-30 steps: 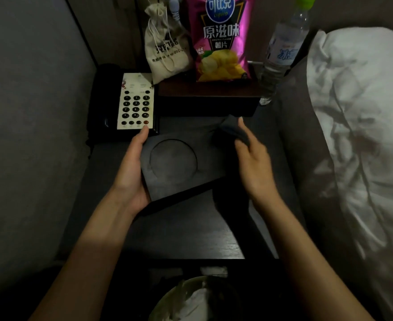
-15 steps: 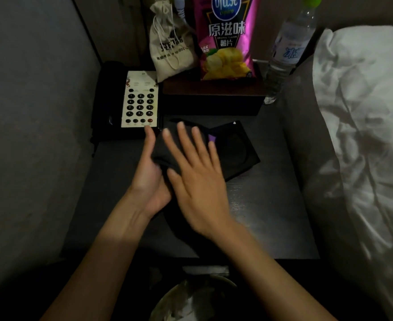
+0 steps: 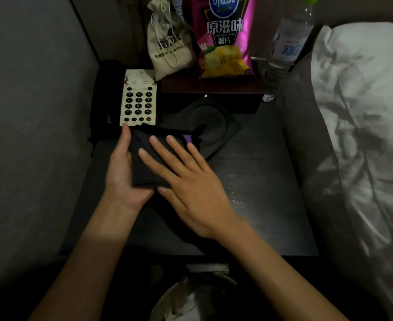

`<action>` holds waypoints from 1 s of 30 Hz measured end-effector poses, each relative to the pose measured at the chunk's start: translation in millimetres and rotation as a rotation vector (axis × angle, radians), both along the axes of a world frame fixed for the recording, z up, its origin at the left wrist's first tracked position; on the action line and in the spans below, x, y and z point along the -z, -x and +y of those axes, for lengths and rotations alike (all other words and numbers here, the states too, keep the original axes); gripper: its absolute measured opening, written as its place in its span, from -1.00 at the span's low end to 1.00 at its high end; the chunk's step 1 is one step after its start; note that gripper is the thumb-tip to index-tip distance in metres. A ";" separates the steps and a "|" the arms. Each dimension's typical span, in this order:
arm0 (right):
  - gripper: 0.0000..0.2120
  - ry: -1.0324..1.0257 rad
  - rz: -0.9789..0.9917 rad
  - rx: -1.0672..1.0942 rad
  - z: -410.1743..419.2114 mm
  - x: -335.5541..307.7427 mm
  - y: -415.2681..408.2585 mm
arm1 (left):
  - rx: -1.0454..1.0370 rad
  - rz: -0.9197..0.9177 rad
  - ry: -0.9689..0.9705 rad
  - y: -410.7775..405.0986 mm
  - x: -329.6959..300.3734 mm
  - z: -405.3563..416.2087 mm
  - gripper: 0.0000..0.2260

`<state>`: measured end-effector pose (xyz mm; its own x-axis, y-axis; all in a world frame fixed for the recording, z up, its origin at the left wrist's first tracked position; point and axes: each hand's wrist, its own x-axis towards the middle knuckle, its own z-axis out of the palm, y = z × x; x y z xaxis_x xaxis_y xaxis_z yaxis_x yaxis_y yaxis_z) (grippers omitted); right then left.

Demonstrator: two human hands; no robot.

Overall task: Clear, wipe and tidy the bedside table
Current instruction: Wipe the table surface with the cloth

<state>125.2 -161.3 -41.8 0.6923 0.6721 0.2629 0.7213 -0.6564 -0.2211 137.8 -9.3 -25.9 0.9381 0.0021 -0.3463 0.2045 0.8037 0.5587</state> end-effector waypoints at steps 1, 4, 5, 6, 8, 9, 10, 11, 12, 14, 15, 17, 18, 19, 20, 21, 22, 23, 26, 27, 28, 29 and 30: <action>-0.43 0.007 0.004 0.027 -3.3 -0.8 -3.7 | -0.006 -0.005 0.007 0.1 -0.6 -0.3 -0.53; -0.43 -0.009 0.023 0.145 -19.8 -5.6 -20.3 | -0.011 -0.051 0.018 -0.2 -2.2 0.6 -0.48; -0.44 -0.035 0.039 0.191 -26.9 -6.8 -26.3 | -0.004 -0.069 0.024 0.1 -2.6 1.1 -0.48; -0.45 -0.065 0.065 0.240 -34.8 -7.5 -32.0 | 0.010 -0.083 0.025 0.4 -2.4 1.8 -0.47; -0.49 -0.114 0.136 0.338 -51.0 -7.5 -42.5 | 0.046 -0.095 0.017 1.5 -0.9 2.3 -0.48; -0.50 -0.130 0.176 0.380 -58.1 -6.4 -46.7 | 0.060 -0.092 0.011 1.9 0.2 2.2 -0.48; -0.50 -0.151 0.220 0.416 -63.3 -5.2 -49.9 | 0.073 -0.087 0.006 2.3 1.1 2.5 -0.49; -0.50 -0.205 0.275 0.441 -67.0 -4.8 -52.8 | 0.084 -0.079 0.001 2.5 1.7 2.9 -0.50; -0.52 -0.305 0.337 0.464 -68.8 -5.8 -54.4 | 0.093 -0.066 -0.005 2.5 2.1 3.8 -0.50; -0.68 -0.589 0.438 0.533 -67.0 -10.6 -53.8 | 0.098 -0.024 -0.009 1.9 1.9 7.0 -0.50; -0.77 -0.728 0.495 0.584 -66.3 -13.3 -52.9 | 0.095 0.000 -0.002 1.4 1.5 8.3 -0.50; -0.72 -0.952 0.694 0.646 -69.6 -18.9 -53.3 | 0.092 0.036 0.016 1.1 1.0 10.3 -0.49; -0.73 -1.059 0.839 0.630 -73.1 -20.4 -53.7 | 0.095 0.048 0.019 0.7 0.9 10.9 -0.48; -0.77 -1.149 0.976 0.604 -76.7 -22.1 -53.9 | 0.105 0.058 0.011 0.4 1.4 11.1 -0.47; -0.79 -1.195 1.069 0.588 -80.5 -23.1 -54.6 | 0.122 0.065 -0.003 -0.2 1.7 11.3 -0.44; -0.79 -1.234 1.129 0.594 -83.3 -23.9 -55.1 | 0.139 0.070 -0.015 -1.0 1.3 11.2 -0.42; -0.80 -1.275 1.149 0.627 -85.0 -23.5 -56.1 | 0.159 0.070 -0.026 -2.3 0.3 10.8 -0.40; -0.82 -1.320 1.144 0.675 -85.2 -22.9 -57.6 | 0.183 0.061 -0.045 -4.0 -0.6 9.5 -0.41; -0.80 -1.405 1.042 0.825 -85.7 -18.4 -62.9 | 0.212 0.017 -0.159 -9.7 0.6 -1.0 -0.53; -0.80 -1.433 1.017 0.861 -85.6 -17.3 -64.8 | 0.182 0.012 -0.250 -12.1 4.0 -5.8 -0.55; -0.82 -1.463 1.000 0.890 -85.8 -15.7 -66.6 | 0.139 0.016 -0.377 -14.4 7.7 -10.4 -0.56; -0.85 -1.492 0.992 0.908 -85.5 -15.0 -67.5 | 0.094 0.020 -0.524 -16.2 11.1 -15.0 -0.56; -0.86 -1.511 0.988 0.925 -84.6 -14.1 -68.3 | 0.061 0.016 -0.660 -18.0 13.7 -18.9 -0.56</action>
